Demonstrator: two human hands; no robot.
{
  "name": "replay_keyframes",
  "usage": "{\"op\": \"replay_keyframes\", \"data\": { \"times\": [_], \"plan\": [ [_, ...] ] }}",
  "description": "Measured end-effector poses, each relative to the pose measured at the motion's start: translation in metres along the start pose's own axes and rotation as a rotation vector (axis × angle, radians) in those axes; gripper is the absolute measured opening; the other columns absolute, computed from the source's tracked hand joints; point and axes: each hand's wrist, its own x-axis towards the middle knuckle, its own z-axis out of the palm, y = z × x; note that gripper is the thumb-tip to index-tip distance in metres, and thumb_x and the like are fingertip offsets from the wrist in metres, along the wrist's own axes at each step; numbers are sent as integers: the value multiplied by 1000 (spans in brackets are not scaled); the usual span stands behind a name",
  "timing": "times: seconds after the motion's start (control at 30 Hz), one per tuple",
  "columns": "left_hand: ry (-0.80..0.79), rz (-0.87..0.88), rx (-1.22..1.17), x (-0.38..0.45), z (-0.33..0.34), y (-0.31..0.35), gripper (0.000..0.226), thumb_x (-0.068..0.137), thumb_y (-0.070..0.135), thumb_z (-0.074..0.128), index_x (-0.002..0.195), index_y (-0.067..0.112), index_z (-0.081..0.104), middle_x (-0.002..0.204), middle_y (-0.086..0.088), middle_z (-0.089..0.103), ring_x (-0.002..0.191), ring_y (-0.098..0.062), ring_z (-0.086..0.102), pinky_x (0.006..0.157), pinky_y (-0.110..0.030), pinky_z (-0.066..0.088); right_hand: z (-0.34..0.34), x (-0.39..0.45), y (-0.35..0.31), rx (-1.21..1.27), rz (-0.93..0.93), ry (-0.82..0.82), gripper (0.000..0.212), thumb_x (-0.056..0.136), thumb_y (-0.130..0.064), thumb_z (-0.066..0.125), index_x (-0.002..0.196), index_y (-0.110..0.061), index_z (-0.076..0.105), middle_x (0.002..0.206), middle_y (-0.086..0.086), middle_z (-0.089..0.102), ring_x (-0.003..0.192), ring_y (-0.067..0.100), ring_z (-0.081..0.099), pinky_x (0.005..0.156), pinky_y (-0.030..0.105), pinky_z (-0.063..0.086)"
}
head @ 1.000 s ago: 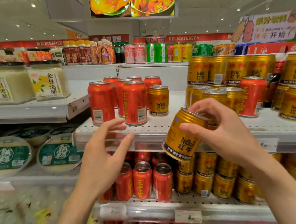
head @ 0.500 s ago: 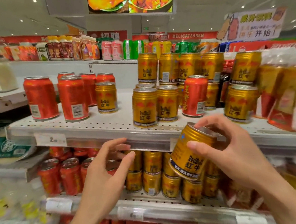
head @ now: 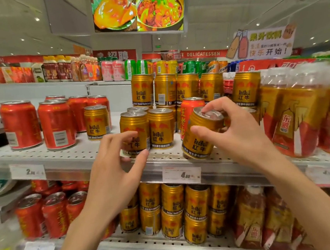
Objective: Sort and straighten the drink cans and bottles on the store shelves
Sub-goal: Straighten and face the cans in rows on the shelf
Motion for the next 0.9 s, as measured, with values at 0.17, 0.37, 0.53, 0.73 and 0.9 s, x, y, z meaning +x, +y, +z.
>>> {"op": "replay_keyframes", "data": {
  "times": [0.17,0.37,0.53,0.73,0.9],
  "plan": [
    [82,20,100,23,6,-15,55,85,34,74,135,26,50,129,0,40,121,-20,47,94,-42,54,29,17,3,-154,-61,-49,39,85,-55,69,113,-33,52,117,-14,55,102,4,55,73,9,41],
    [71,82,98,49,12,-27,66,85,32,74,142,26,42,138,-3,41,125,-21,46,88,-36,52,16,27,3,-160,-78,-106,41,90,-60,54,114,-29,65,119,-14,58,101,0,55,83,19,50],
    [45,79,-48,55,22,-35,48,86,43,67,130,29,53,129,10,42,118,-5,44,93,-41,51,9,59,5,-159,34,45,41,93,-52,62,122,-23,61,122,-3,58,108,10,55,89,29,51],
    [46,78,-82,53,23,-42,50,88,43,71,133,35,52,134,10,42,123,5,41,86,-30,50,10,99,3,-188,339,-246,73,87,-54,71,144,-18,44,129,1,57,104,17,58,76,31,53],
    [17,62,-88,50,21,-43,55,90,44,69,140,41,47,137,12,40,114,-2,49,78,-27,50,12,105,3,-124,364,-282,62,83,-50,77,123,-4,64,107,12,69,91,17,66,93,47,58]
  ]
}}
